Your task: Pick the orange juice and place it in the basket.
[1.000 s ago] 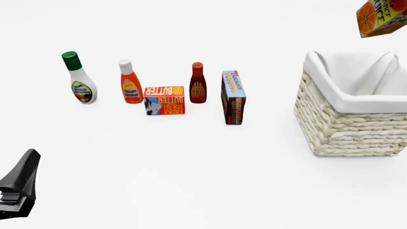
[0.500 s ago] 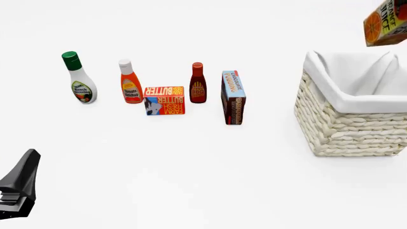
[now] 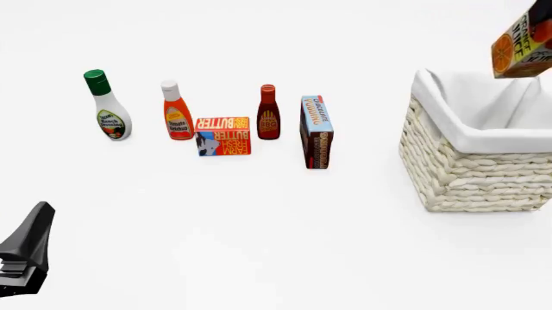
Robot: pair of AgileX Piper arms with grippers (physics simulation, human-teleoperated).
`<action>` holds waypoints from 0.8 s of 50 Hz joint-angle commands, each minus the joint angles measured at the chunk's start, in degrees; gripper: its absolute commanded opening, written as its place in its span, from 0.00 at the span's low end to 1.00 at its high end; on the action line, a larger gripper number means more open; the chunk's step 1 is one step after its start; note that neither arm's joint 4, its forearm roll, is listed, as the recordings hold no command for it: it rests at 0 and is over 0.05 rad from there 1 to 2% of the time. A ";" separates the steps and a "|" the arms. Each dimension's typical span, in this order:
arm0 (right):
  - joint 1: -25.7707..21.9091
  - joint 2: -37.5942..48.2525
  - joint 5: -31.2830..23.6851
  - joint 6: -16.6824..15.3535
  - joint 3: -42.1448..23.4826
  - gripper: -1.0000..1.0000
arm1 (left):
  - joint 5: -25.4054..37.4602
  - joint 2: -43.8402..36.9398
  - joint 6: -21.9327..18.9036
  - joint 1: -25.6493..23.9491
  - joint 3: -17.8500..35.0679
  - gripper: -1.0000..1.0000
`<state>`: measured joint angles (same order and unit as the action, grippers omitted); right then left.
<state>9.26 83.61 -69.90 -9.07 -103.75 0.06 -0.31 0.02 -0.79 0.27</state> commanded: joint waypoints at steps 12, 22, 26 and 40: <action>1.06 1.89 0.00 2.10 0.22 0.00 | 0.00 0.00 0.00 0.00 0.00 1.00; 1.76 3.03 0.00 2.35 0.66 0.00 | 0.00 0.00 0.00 0.00 0.00 1.00; 1.68 3.65 0.00 2.92 0.63 0.00 | 0.00 0.00 -0.01 -0.01 0.00 1.00; 1.83 5.36 0.00 2.90 0.34 0.00 | 0.00 0.00 -0.01 -0.01 0.00 1.00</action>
<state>10.89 88.11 -69.90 -7.32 -102.91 0.07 -0.31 0.02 -0.79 0.27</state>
